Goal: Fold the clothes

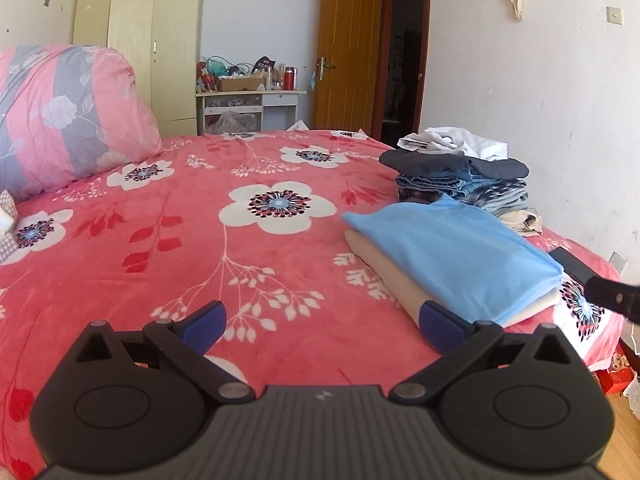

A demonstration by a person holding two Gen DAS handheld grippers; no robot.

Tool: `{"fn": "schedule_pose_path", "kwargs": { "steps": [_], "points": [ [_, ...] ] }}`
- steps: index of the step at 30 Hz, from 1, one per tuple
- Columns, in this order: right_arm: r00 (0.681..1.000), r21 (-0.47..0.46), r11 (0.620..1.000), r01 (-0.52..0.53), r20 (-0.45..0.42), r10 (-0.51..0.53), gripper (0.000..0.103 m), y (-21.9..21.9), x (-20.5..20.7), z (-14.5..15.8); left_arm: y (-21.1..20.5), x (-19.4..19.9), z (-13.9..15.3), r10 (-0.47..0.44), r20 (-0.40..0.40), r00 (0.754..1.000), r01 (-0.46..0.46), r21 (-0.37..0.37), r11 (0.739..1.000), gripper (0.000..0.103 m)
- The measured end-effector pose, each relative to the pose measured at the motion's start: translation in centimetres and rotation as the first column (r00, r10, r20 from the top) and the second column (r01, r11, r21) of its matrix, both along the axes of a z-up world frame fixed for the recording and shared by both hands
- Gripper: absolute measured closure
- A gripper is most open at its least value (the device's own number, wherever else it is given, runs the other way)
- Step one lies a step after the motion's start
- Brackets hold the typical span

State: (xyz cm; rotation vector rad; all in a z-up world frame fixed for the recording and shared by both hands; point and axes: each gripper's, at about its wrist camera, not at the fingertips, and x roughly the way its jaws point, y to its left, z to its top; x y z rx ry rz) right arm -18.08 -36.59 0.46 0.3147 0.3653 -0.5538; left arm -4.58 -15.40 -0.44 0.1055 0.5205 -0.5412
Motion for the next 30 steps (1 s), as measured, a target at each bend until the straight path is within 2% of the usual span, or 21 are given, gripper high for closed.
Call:
{"fn": "schedule_pose_path", "kwargs": {
  "steps": [3, 7, 12, 17, 19, 23, 30],
  "points": [
    [0.999, 0.019, 0.999, -0.038, 0.026, 0.037, 0.001, 0.3, 0.1, 0.2, 0.2, 0.1, 0.0, -0.013, -0.005, 1.0, 0.013, -0.017, 1.0, 0.0],
    [0.998, -0.088, 0.996, -0.01, -0.055, 0.005, 0.001, 1.2, 1.3, 0.2, 0.6, 0.3, 0.0, 0.003, -0.016, 1.0, -0.004, -0.041, 0.999, 0.0],
    [0.988, -0.224, 0.975, 0.012, -0.15, -0.047, 0.001, 2.4, 2.7, 0.1, 1.3, 0.5, -0.1, 0.027, -0.027, 0.999, -0.028, -0.056, 0.998, 0.0],
    [0.982, -0.26, 0.966, 0.008, -0.179, -0.056, 0.001, 4.4, 3.6, -0.3, 1.9, 0.5, -0.3, 0.038, -0.031, 0.999, -0.04, -0.047, 0.998, 0.0],
    [0.98, -0.223, 0.975, 0.01, -0.192, -0.054, 0.001, 4.9, 3.9, -0.5, 2.0, 0.5, -0.3, 0.033, -0.036, 0.999, -0.034, -0.032, 0.999, 0.0],
    [0.97, -0.077, 0.997, 0.009, -0.241, -0.028, 0.001, 4.8, 4.5, -1.0, 2.3, 0.4, -0.4, 0.035, -0.042, 0.999, -0.035, -0.012, 0.999, 0.0],
    [0.97, -0.074, 0.997, 0.008, -0.242, -0.025, 0.001, 5.4, 4.2, -0.7, 2.2, 0.2, -0.5, 0.042, -0.068, 0.997, -0.042, -0.003, 0.999, 0.0]
  ]
}}
